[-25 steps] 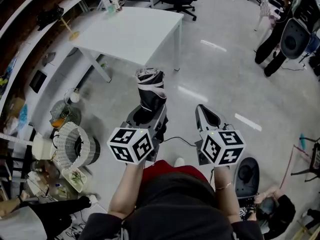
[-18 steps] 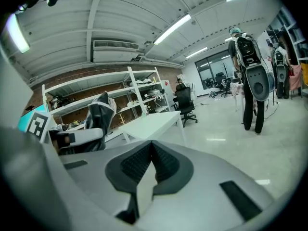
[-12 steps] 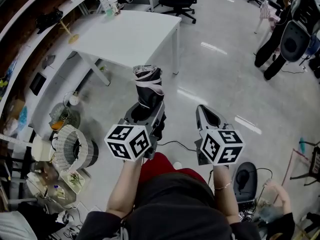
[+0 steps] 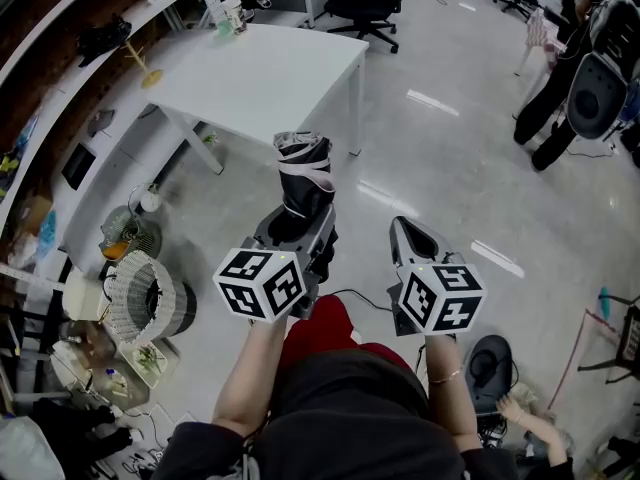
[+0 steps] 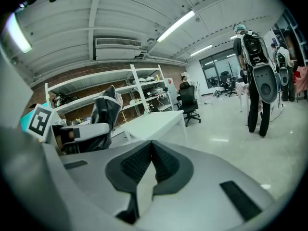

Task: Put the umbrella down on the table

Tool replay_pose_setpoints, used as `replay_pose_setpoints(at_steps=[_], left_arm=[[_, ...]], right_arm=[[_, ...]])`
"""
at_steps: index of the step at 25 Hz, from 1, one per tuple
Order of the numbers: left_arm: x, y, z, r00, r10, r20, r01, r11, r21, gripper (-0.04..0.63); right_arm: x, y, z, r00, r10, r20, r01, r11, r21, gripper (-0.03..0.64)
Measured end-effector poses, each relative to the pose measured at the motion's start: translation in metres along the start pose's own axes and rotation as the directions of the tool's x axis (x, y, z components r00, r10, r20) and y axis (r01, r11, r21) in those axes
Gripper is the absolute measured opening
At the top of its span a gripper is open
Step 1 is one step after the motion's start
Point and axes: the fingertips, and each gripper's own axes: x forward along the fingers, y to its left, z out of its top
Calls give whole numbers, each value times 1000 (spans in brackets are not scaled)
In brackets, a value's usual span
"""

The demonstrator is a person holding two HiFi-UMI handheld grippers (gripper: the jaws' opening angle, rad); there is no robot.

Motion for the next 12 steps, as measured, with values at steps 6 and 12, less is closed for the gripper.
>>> replay_pose_setpoints(at_steps=[6, 12], left_arm=[[12, 6, 5, 1000, -14, -3, 14, 1000, 5, 199], [41, 24, 17, 1000, -24, -3, 24, 1000, 17, 199]], right_arm=[[14, -3, 3, 1000, 7, -2, -7, 1000, -4, 18], [43, -9, 14, 1000, 9, 4, -8, 1000, -8, 18]])
